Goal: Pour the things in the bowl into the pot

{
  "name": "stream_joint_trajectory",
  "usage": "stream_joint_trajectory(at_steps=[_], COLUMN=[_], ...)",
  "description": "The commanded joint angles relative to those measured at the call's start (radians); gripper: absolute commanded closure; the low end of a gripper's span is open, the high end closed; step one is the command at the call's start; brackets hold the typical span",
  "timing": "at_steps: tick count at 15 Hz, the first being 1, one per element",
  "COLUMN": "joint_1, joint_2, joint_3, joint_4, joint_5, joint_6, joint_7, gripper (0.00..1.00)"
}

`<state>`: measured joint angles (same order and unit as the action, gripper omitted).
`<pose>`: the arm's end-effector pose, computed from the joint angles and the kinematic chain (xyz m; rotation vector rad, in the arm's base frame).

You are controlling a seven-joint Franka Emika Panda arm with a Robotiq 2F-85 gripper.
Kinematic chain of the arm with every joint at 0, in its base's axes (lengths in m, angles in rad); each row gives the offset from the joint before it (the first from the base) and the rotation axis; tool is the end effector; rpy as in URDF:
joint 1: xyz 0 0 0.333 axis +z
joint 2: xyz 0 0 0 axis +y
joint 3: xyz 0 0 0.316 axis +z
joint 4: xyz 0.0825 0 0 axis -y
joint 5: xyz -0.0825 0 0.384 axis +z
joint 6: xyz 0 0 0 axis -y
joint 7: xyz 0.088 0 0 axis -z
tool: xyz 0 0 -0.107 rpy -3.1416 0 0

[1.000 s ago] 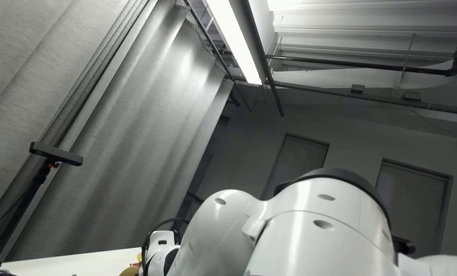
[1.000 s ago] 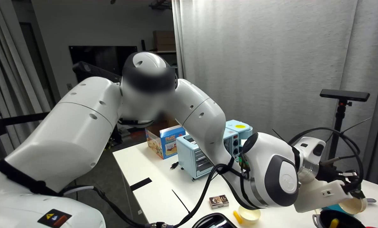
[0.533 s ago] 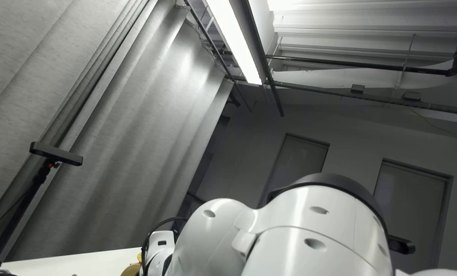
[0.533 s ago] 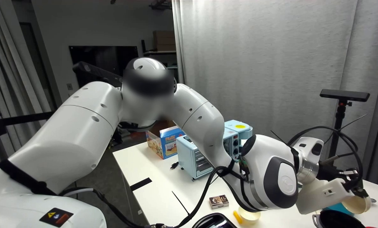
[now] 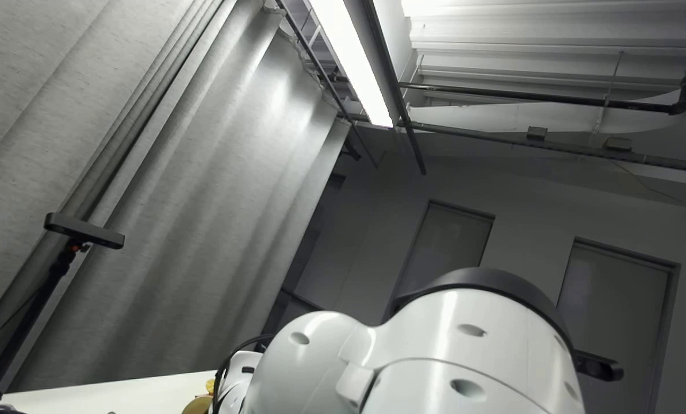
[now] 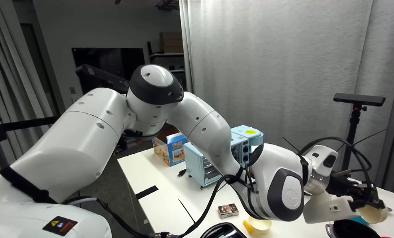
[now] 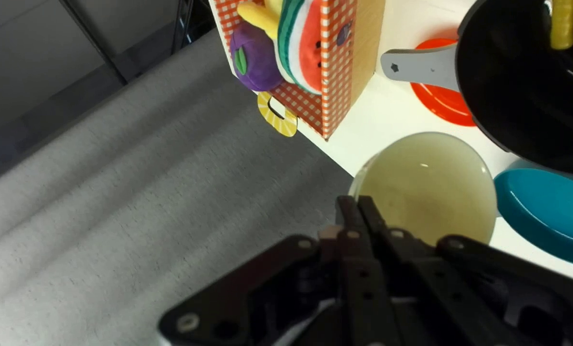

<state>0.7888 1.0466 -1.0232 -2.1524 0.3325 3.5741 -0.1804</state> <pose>0.5939 -0.1152 0.2288 2.1153 0.2586 0.8982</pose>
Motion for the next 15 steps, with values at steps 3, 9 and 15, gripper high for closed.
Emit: stream_joint_trajectory(at_steps=[3, 9, 15], joint_1=[-0.010, -0.036, -0.077], joint_2=[-0.003, -0.031, -0.125], joint_3=[0.065, 0.138, 0.224], joint_4=[0.001, 0.010, -0.012], joint_5=[0.117, 0.171, 0.143], joint_6=[0.035, 0.042, -0.023], joint_7=[0.117, 0.195, 0.212], gripper=[0.99, 0.99, 0.99])
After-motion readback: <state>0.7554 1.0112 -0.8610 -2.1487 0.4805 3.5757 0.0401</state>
